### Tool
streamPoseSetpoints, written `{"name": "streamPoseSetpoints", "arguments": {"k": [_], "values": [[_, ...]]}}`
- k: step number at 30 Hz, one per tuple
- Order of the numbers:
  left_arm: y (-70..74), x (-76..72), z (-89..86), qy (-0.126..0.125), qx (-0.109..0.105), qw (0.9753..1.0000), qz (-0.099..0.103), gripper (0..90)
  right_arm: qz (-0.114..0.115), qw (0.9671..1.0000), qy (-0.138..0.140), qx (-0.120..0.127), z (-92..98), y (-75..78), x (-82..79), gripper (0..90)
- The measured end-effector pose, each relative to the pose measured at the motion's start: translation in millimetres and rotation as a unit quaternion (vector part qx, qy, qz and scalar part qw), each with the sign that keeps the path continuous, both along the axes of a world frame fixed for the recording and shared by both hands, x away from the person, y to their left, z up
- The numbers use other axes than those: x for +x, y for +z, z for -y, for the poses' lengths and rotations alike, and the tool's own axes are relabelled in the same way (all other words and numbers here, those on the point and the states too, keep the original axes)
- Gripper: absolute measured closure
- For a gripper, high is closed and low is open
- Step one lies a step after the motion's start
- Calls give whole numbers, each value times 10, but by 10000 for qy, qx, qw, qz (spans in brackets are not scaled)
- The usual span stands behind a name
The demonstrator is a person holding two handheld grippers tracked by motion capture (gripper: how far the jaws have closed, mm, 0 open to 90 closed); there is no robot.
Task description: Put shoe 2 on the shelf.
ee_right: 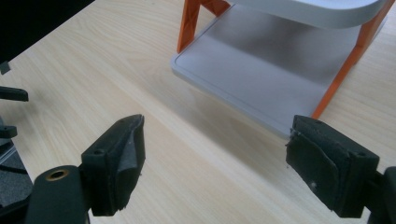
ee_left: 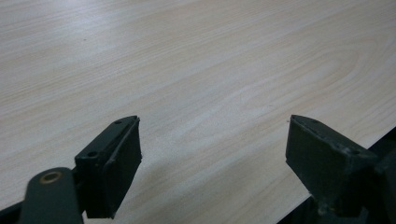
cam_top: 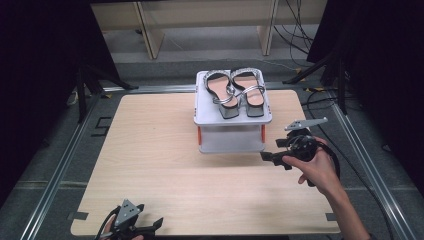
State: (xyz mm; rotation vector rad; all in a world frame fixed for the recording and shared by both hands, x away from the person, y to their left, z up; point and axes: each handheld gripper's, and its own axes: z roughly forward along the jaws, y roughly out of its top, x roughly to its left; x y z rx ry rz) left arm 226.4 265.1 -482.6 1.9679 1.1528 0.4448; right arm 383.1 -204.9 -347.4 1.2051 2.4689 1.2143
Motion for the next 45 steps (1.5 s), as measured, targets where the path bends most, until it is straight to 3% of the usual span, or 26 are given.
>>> {"name": "streamPoseSetpoints", "arguments": {"k": [2,4,5,6,8,11,13,14,15,17,19,22,24,26,28,29,31,33,34,37,41,42,43,44,45], "values": [[0,2,1,5,29,10000,-1,179,-49,9999,22,101,-21,-25,-22,197],[7,29,-32,-200,240,9995,97,179,23,10000,54,57,-23,-44,-36,197],[8,24,-29,-169,220,9996,73,179,12,9999,125,90,-30,-63,-35,194],[4,0,-3,-12,38,10000,-10,179,-24,9999,52,91,-47,-71,-58,194],[0,0,-7,-26,25,10000,12,179,57,9999,102,74,-49,-91,-67,195],[5,-2,-3,-13,33,10000,-8,179,-14,9998,151,87,-66,-126,-103,195],[10,25,-32,-184,236,9995,97,179,11,9999,106,82,-69,-155,-126,195],[9,26,-32,-188,230,9995,105,179,110,9998,167,57,-58,-178,-123,195],[9,23,-30,-178,238,9995,92,179,10,9998,176,129,-65,-193,-132,192],[9,21,-28,-174,234,9995,85,179,18,10000,47,35,-64,-221,-172,196],[2,-1,3,-32,29,10000,14,179,-112,9999,50,120,-65,-263,-199,197],[2,-3,-3,-55,81,10000,17,179,14,10000,68,-12,-54,-310,-220,189],[7,-7,-1,-27,64,10000,-19,179,11,9999,99,71,-48,-344,-239,202],[10,18,-27,-152,221,9996,74,179,-26,9999,80,134,-39,-393,-278,200],[10,17,-25,-154,217,9996,71,179,-44,10000,76,31,-31,-418,-309,190],[7,-5,-2,-38,65,10000,-9,179,-4,10000,53,52,-16,-442,-337,206],[7,-4,-3,-42,75,10000,-13,179,-109,9999,46,105,-2,-484,-378,198],[8,-5,-2,-42,77,10000,-7,179,41,9999,84,-93,11,-516,-404,191],[9,-5,-1,-42,65,10000,-7,179,102,9999,73,-47,23,-541,-426,205],[1,-5,5,-32,46,10000,15,179,-9,9998,142,124,48,-622,-481,201],[11,0,-3,-96,87,9999,28,179,-81,9998,103,171,96,-742,-540,202],[11,1,-6,-107,88,9999,34,179,-121,9993,166,319,100,-781,-541,204],[11,1,-5,-107,85,9999,34,179,-138,9995,98,252,118,-806,-573,205],[15,19,-25,-216,237,9994,101,179,-193,9994,79,288,122,-824,-590,203],[15,22,-27,-246,247,9993,125,179,-293,9990,48,332,133,-847,-624,202]]}}
